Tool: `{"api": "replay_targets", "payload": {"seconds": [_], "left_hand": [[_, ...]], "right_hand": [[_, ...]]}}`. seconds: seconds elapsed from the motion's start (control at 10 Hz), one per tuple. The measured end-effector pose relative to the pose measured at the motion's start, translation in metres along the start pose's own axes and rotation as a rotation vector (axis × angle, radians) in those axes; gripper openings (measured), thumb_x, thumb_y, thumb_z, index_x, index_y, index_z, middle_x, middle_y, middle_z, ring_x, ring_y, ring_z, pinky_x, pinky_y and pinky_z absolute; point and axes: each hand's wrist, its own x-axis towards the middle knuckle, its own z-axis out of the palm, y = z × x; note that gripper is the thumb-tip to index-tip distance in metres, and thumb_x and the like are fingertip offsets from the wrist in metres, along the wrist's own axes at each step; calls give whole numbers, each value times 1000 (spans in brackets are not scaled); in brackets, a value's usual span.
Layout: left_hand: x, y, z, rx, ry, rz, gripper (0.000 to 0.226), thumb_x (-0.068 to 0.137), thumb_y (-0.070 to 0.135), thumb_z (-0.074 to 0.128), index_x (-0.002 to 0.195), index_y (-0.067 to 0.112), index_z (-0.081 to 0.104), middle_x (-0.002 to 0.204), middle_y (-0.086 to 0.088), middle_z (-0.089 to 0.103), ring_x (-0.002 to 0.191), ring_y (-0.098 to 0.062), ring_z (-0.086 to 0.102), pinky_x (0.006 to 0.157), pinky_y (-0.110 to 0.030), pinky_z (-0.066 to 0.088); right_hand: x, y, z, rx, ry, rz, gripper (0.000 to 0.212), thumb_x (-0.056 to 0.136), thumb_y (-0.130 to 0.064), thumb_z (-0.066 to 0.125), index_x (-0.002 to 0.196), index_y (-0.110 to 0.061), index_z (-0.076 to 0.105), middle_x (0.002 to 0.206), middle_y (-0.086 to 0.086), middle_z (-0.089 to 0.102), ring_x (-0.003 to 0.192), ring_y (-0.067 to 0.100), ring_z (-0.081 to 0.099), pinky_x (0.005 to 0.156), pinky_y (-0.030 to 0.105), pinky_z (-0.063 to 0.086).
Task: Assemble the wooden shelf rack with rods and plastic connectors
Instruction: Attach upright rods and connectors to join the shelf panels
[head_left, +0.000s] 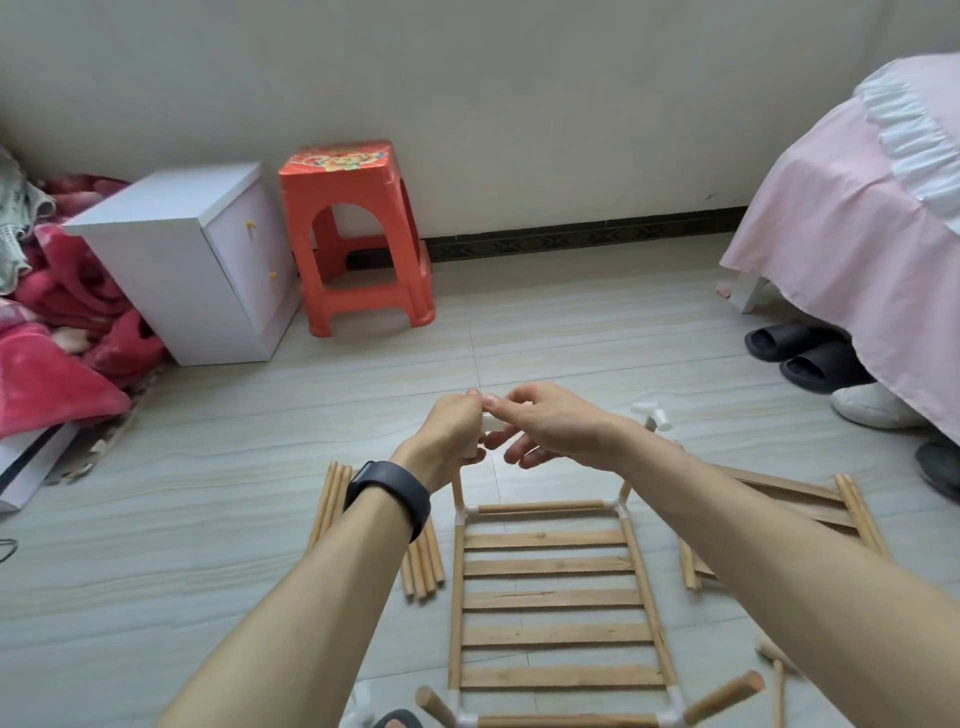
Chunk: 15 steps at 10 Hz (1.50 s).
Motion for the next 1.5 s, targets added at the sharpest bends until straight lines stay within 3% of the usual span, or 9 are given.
{"api": "replay_targets", "payload": {"seconds": [0.2,0.4,0.5,0.6,0.7,0.8,1.1,1.3,1.5], "left_hand": [[-32,-24,-21,-136,18,-70,62,107,55,19,133,10,54,112,-13,69,95,-24,66,83,-40,52],[-60,-121,-29,1050,-507,-649,80,100,62,44,157,8,27,161,-13,33,144,-31,38,114,-41,34],[-59,-150,-24,930,-619,-808,45,98,37,65,130,5,61,129,-12,65,130,-27,58,94,-37,53],[-54,-167,-24,977,-440,-559,11,95,13,65,90,5,70,90,-12,76,103,-24,74,79,-34,61],[-44,-161,-29,1037,-346,-421,20,96,18,63,104,4,74,100,-8,78,88,-17,74,85,-33,61],[-32,-153,-35,844,-176,-264,17,96,20,60,101,12,74,86,0,75,71,-12,67,57,-21,51],[-19,-164,-17,573,95,1,22,102,37,54,97,20,68,94,-1,73,92,-22,66,86,-37,54],[-5,-96,-48,528,-195,-168,24,99,17,53,117,30,63,93,6,72,78,-9,65,56,-25,50],[-13,-33,-94,94,-230,-111,28,97,37,57,123,31,66,111,-1,75,93,-18,76,78,-37,57]], "right_hand": [[-11,12,34,-95,245,-75,23,102,-34,56,104,-15,68,94,6,74,70,14,64,76,38,59],[-14,26,53,-426,254,-7,29,103,-37,47,110,-20,68,106,4,71,92,22,64,85,37,53],[-16,25,65,-448,193,-21,31,103,-38,46,109,-19,70,108,3,72,90,21,62,78,32,48],[-17,27,76,-456,146,-39,28,103,-38,48,105,-20,70,104,1,72,87,18,65,72,29,49],[-20,27,76,-445,143,-66,27,103,-37,48,107,-20,69,105,1,70,95,20,68,86,37,55],[-22,28,64,-473,161,-38,25,104,-33,43,115,-22,63,109,3,67,92,21,64,87,38,54],[-19,46,56,7,104,180,28,109,-22,41,123,-9,62,101,6,62,72,12,59,63,24,56],[1,47,65,148,217,116,13,102,-19,62,106,-9,67,104,11,69,79,16,65,78,31,60],[11,29,65,406,236,57,23,99,-19,67,108,2,67,88,12,76,71,14,69,70,27,60]]}}
